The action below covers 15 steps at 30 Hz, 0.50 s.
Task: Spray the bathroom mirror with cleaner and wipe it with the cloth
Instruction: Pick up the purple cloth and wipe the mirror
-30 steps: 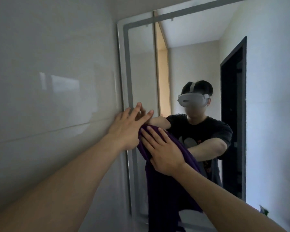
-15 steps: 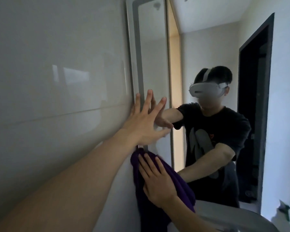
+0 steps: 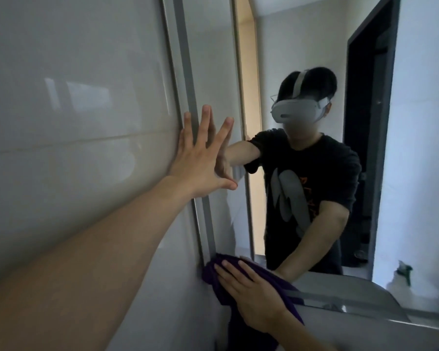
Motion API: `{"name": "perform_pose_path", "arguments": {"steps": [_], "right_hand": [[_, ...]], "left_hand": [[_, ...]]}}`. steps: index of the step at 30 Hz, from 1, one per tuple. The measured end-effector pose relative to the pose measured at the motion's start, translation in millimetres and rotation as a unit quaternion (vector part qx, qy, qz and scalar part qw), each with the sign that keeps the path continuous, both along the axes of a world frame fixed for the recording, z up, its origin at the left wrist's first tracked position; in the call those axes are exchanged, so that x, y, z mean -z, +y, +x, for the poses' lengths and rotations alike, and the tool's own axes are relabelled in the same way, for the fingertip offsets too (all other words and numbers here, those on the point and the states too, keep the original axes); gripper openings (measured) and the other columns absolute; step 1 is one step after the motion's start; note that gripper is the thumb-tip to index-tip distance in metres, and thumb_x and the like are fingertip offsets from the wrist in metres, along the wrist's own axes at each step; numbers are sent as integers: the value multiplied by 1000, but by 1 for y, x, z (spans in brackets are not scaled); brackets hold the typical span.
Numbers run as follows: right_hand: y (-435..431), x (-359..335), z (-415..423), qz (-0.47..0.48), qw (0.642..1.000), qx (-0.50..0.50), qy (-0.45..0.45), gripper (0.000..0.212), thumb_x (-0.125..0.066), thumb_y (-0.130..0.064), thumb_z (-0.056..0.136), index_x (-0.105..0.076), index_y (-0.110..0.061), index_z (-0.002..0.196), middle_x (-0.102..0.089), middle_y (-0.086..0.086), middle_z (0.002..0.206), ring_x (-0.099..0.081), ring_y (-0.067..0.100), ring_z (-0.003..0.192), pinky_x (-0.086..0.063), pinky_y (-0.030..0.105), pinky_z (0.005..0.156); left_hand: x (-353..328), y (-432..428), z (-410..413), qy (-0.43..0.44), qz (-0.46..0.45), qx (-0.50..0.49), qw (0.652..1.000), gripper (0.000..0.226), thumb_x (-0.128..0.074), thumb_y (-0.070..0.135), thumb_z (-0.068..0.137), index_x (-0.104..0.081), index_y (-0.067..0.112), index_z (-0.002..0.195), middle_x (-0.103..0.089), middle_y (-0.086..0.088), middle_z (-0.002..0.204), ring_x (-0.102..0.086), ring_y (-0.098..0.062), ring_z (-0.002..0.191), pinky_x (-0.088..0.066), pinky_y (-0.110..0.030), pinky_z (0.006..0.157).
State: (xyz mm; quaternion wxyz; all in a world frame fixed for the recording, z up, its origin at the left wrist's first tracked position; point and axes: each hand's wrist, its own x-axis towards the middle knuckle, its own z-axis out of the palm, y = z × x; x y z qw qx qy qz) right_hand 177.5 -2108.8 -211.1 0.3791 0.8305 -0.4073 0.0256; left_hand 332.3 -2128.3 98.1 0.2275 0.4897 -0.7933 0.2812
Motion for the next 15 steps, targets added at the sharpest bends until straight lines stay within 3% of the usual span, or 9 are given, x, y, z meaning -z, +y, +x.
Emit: {"name": "perform_pose_path", "arguments": {"steps": [2,5,8,12,15], "right_hand": [[10,-10,-24,-11,1000,12,-16,87,-62,-43,87,-21,-11,158,-11,8,168,3,24,156,17,48,124],[30,-25,-67,-28,999,29,-34,89,-68,-43,83,-28,-13,156,-19,5,167,-7,24,156,11,47,126],[53,-38,-118,-54,995,55,-56,93,-72,-34,78,-30,-14,158,-19,4,168,-4,28,157,6,47,127],[90,-45,-186,-114,985,111,-58,80,-44,-20,82,-19,-12,158,-26,9,165,6,29,158,-1,50,127],[118,-45,-226,-124,970,174,-113,72,-33,-15,82,-31,-6,154,-30,13,162,4,32,159,-9,53,125]], "left_hand": [[-2,5,-2,2,4,3,1000,150,-72,85,55,21,29,157,31,-17,164,28,-53,146,12,-59,119],[-4,11,-4,-9,3,-4,1000,149,-72,85,57,29,33,153,33,-16,164,29,-51,147,13,-59,119],[-4,18,-4,-4,14,-6,1000,148,-74,81,59,28,33,154,35,-14,163,30,-48,148,14,-60,119],[-6,29,-6,1,32,-13,999,148,-76,79,61,35,36,149,53,-2,147,35,-43,146,11,-60,120],[-7,34,-9,-4,40,-31,999,149,-75,81,60,47,41,136,66,3,132,45,-37,135,11,-59,120]]}}
